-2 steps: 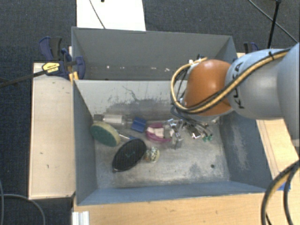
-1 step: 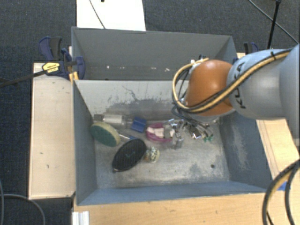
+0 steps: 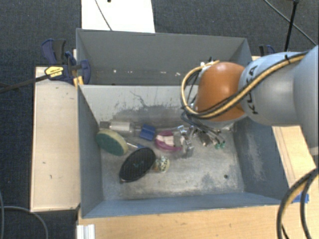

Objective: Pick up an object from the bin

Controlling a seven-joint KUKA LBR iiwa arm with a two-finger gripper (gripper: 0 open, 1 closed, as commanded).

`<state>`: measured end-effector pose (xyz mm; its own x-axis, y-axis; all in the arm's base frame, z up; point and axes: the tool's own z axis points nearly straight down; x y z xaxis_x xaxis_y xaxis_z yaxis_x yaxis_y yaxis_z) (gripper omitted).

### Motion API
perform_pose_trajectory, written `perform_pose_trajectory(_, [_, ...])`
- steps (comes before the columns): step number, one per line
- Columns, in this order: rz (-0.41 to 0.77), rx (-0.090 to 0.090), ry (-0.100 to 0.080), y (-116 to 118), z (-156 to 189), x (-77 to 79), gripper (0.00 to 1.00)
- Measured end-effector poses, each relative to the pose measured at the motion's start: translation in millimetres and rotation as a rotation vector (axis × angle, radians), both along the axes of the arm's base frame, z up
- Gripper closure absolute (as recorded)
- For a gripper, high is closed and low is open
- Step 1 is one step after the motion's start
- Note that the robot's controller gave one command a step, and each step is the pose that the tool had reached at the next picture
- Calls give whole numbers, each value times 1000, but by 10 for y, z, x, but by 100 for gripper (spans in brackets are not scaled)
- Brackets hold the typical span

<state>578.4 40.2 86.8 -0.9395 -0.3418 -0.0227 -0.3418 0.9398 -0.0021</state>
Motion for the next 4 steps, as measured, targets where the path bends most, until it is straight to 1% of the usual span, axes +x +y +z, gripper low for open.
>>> perform_pose_trajectory(1, [13, -1, 14, -8, 21, 62, 100])
perform_pose_trajectory(2, [21, -1, -21, 37, 25, -328, 100])
perform_pose_trajectory(3, [42, -6, 12, -15, 551, -273, 100])
perform_pose_trajectory(4, [42, -6, 20, -12, 513, -294, 0])
